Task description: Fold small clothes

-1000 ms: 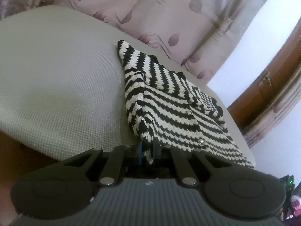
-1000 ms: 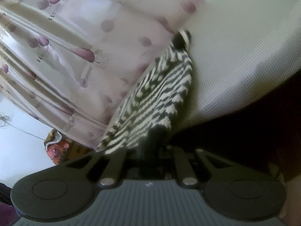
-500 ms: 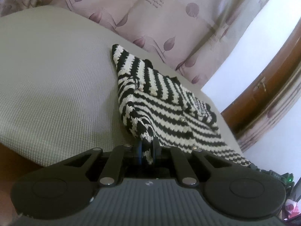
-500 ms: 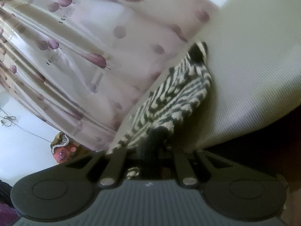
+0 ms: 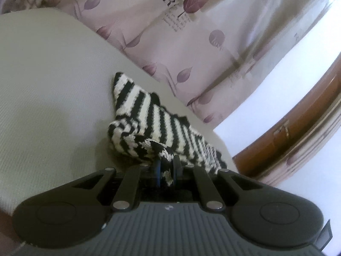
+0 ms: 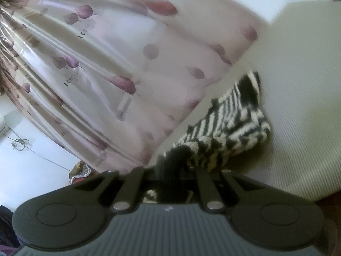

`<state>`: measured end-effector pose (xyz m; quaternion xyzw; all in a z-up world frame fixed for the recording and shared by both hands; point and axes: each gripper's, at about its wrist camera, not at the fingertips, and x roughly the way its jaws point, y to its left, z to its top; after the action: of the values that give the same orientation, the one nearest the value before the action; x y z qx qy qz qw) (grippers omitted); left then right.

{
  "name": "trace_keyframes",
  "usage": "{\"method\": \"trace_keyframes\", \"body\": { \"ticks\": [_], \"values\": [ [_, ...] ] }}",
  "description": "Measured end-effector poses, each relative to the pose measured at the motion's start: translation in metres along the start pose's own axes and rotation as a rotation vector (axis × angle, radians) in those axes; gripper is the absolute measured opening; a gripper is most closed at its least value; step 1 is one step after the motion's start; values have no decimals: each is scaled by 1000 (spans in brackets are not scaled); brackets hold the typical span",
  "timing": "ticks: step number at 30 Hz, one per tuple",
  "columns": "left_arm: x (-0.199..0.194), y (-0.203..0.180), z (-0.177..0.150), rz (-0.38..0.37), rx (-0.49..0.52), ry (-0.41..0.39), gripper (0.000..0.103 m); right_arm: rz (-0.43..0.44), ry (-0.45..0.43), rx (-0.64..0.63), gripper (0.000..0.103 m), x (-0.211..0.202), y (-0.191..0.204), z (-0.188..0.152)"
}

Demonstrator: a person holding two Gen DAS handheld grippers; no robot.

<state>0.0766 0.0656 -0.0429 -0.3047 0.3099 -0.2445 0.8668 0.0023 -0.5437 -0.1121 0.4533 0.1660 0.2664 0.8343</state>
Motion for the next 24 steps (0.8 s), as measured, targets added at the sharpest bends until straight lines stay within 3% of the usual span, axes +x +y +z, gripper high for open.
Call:
{"method": "trace_keyframes", "body": {
  "ticks": [15,24],
  "values": [
    [53,-15,47,-11,-23,-85,11,3,-32,4,9,49,-13,52],
    [87,-10,80,40,-56,-136,11,-23,-57,35,9,85,-29,83]
  ]
}}
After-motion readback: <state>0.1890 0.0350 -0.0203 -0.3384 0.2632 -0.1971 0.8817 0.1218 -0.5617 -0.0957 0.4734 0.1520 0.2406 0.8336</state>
